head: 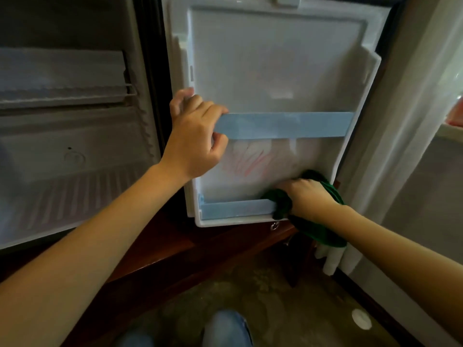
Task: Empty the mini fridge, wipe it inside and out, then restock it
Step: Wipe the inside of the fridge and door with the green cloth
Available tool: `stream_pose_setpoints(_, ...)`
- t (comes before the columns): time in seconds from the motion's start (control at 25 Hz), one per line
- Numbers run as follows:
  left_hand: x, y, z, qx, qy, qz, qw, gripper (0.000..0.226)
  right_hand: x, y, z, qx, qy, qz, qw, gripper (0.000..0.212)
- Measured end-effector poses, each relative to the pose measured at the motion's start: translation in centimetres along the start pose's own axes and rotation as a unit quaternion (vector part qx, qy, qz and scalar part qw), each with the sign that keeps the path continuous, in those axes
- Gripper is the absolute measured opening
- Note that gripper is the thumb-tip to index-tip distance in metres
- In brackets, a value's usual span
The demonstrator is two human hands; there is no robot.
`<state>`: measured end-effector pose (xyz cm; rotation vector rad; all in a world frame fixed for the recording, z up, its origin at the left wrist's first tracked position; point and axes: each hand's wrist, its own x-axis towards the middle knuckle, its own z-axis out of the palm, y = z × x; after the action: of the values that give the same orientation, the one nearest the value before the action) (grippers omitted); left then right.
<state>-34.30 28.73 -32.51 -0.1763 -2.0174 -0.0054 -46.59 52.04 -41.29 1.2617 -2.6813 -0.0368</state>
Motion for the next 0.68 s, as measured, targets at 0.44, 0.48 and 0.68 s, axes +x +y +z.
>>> stream_pose_setpoints(0.44, 0.0, -0.3, 0.1, 0.021, 0.001, 0.026, 0.999, 0.032, 4.5, -12.0, 1.8, 0.051, 0.083, -0.079, 0.992, 0.042)
stream_pose_setpoints(0.48, 0.0, -0.3, 0.0, 0.021, 0.000, 0.028, 0.999, 0.032, 4.0, -10.9, 1.8, 0.052, 0.076, -0.070, 0.993, 0.039)
stream_pose_setpoints(0.68, -0.4, -0.5, -0.7, -0.007, 0.010, 0.016, 1.000, 0.032, -1.6, -2.3, 1.4, 0.054, 0.077, 0.002, 0.996, 0.034)
